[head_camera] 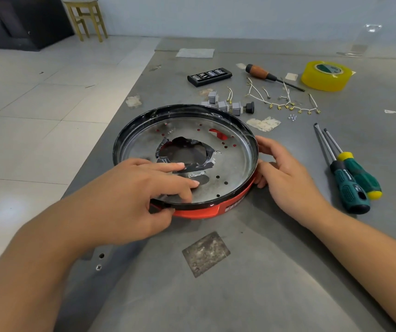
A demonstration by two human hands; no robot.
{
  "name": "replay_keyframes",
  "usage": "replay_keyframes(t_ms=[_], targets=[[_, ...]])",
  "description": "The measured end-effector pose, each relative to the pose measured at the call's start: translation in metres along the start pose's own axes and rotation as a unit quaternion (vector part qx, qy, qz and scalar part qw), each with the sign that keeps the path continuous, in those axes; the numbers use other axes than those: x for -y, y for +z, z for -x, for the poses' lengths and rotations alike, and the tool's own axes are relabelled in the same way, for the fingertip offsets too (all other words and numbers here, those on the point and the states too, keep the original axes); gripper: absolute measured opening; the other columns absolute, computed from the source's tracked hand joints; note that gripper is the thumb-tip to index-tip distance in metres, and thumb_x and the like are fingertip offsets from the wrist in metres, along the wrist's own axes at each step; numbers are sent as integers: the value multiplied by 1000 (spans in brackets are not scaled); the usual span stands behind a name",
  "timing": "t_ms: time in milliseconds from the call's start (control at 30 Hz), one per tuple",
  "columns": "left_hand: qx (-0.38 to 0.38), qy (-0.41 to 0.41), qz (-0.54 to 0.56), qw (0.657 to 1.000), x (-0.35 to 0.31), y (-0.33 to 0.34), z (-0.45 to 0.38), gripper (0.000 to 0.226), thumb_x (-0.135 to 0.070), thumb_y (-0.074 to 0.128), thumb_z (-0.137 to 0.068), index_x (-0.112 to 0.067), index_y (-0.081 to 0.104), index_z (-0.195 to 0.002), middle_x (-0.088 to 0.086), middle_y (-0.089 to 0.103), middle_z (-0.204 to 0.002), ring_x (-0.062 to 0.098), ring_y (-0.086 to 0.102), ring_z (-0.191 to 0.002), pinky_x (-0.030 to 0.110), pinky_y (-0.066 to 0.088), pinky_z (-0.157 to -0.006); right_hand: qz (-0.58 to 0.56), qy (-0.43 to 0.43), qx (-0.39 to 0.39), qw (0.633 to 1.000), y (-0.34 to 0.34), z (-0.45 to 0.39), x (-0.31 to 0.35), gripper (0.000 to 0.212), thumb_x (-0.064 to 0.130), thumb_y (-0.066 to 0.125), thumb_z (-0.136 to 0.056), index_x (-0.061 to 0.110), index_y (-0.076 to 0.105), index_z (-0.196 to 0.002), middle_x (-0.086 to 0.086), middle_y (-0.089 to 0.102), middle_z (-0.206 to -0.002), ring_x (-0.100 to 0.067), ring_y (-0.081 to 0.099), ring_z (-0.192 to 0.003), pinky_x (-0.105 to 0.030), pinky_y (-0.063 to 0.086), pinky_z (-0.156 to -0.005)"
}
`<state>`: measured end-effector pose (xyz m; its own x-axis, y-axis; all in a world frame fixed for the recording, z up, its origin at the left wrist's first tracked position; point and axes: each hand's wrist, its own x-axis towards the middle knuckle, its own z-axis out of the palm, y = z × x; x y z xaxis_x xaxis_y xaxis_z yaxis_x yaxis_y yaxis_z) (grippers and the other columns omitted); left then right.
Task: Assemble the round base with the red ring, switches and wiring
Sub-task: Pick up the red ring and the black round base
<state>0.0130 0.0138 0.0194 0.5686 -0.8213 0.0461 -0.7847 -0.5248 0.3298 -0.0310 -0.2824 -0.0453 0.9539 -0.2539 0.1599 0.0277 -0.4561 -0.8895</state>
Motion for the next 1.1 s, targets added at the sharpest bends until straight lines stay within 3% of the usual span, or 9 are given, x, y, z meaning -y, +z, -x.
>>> replay_keyframes(t_ms=[100, 233, 333, 433, 533, 633, 733, 900, 1100], targets=[[-2, -11, -27, 1000, -8, -1, 0, 27, -34, 53, -79, -44, 61, -103, -39, 60, -133, -17, 31, -143, 29, 28, -120, -7, 10, -3, 1000, 0, 0, 0, 55, 30, 47, -91, 40, 50, -145, 23, 67, -111, -2, 66, -73, -12, 49, -66], [-54, 14, -57, 997, -25, 6, -4, 24, -55, 52, -88, -43, 59, -107, -22, 69, -119, 5, 63, -118, 42, 51, -97, -12, 22, -1, 1000, 1, -3, -4, 45, 22, 46, -100, 41, 58, -139, 9, 65, -104, -2, 66, -74, -11, 49, -65], [-74, 39, -83, 993, -30, 17, -11, 34, -54, 53, -96, -40, 68, -122, -23, 68, -130, 5, 65, -122, 42, 57, -92, -40, 27, -8, 999, 2, -4, -5, 42, 32, 41, -98, 47, 65, -128, 6, 67, -94, -7, 66, -74, -18, 52, -65], [-108, 67, -84, 988, -30, 27, -15, 28, -41, 59, -97, -33, 76, -117, -19, 71, -130, 7, 66, -124, 42, 60, -85, -63, 32, -11, 997, 0, -5, -4, 40, 43, 35, -97, 53, 70, -115, 4, 69, -82, -15, 65, -74, -25, 53, -65], [-129, 82, -82, 985, -29, 32, -16, 28, -39, 57, -98, -31, 77, -116, -18, 72, -129, 7, 66, -125, 41, 62, -83, -122, 55, -8, 991, -1, -8, -3, 42, 44, 35, -96, 44, 74, -112, -7, 70, -82, -24, 63, -75, -42, 53, -72], [-133, 85, -79, 984, -28, 34, -17, 29, -40, 55, -98, -32, 78, -116, -18, 72, -129, 6, 66, -125, 41, 62, -86, -150, 74, -11, 986, -1, -9, 0, 45, 45, 36, -92, 32, 76, -108, -18, 71, -89, -25, 63, -72, -46, 51, -72], [-129, 80, -81, 985, -27, 35, -19, 31, -42, 53, -99, -34, 77, -117, -20, 72, -131, 5, 65, -126, 40, 62, -87, -116, 60, -3, 991, -1, -5, 4, 49, 63, 41, -92, 25, 73, -92, -12, 70, -82, -25, 63, -72, -51, 53, -75], [-108, 81, -90, 987, -27, 34, -20, 40, -54, 52, -95, -34, 76, -120, -19, 70, -134, 6, 64, -128, 36, 60, -96, -33, 5, 3, 999, 1, 0, 4, 41, 67, 44, -93, 33, 66, -96, 8, 65, -76, -8, 62, -66, -21, 50, -63], [-93, 84, -107, 986, -26, 33, -22, 41, -52, 55, -92, -30, 77, -120, -16, 74, -128, 8, 66, -126, 37, 62, -93, -39, 31, -16, 999, 5, 1, 4, 20, 47, 49, -89, 39, 64, -100, 16, 68, -79, -3, 62, -64, -13, 46, -57]])
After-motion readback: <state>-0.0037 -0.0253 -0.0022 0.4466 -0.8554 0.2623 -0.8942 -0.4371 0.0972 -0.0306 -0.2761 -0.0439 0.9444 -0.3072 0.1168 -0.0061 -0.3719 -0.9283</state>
